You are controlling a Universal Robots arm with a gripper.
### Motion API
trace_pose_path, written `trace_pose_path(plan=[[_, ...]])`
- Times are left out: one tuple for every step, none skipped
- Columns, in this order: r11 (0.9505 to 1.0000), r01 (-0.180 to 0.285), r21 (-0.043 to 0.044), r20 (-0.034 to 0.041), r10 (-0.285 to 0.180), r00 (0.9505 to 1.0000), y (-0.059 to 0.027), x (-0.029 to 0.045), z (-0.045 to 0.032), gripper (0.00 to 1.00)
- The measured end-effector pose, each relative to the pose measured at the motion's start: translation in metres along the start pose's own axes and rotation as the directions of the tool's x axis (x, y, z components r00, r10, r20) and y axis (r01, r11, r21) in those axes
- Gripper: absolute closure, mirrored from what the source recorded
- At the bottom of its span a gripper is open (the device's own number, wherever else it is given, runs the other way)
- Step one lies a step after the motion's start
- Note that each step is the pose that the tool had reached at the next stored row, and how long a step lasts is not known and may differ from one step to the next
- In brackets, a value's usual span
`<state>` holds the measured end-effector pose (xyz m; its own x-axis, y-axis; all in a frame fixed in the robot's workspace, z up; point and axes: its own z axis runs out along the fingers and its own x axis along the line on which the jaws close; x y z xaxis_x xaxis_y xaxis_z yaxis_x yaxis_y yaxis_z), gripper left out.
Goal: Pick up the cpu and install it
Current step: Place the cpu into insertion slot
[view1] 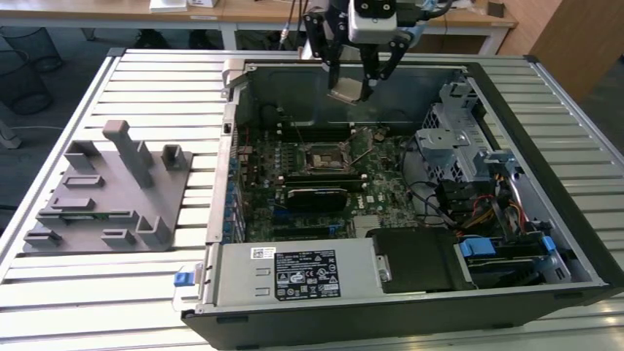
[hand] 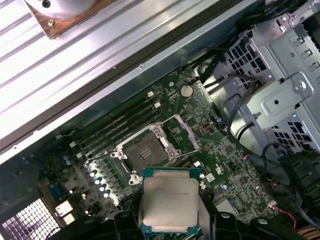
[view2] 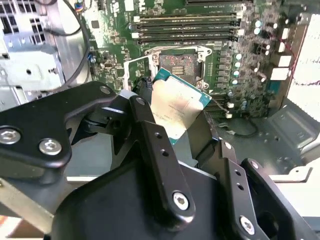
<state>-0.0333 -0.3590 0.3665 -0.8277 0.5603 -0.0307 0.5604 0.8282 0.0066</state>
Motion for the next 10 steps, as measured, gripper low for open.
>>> trace_pose_path(plan=[[0.9999,-0.013,0.0003,0.0001,0.013,0.9999,0.0000,0.0001,0.0003,0.47],[0.9997,-0.025,0.0006,0.0003,0.025,0.9997,-0.0001,0.0003,0.0006,0.47],[0.9992,-0.039,0.0010,0.0005,0.039,0.9992,-0.0001,0.0004,0.0008,0.47],[0.9986,-0.054,0.0014,0.0007,0.054,0.9986,-0.0001,0.0004,0.0010,0.47],[0.9976,-0.069,0.0019,0.0008,0.069,0.9976,-0.0001,0.0004,0.0012,0.47],[0.9963,-0.086,0.0025,0.0010,0.086,0.9963,0.0000,0.0004,0.0015,0.47],[0.9946,-0.104,0.0030,0.0012,0.104,0.9946,0.0000,0.0005,0.0018,0.47],[0.9926,-0.122,0.0036,0.0014,0.122,0.9926,-0.0001,0.0005,0.0020,0.47],[0.9903,-0.139,0.0040,0.0016,0.139,0.9903,-0.0001,0.0005,0.0024,0.47],[0.9874,-0.158,0.0045,0.0018,0.158,0.9874,-0.0001,0.0005,0.0027,0.47]])
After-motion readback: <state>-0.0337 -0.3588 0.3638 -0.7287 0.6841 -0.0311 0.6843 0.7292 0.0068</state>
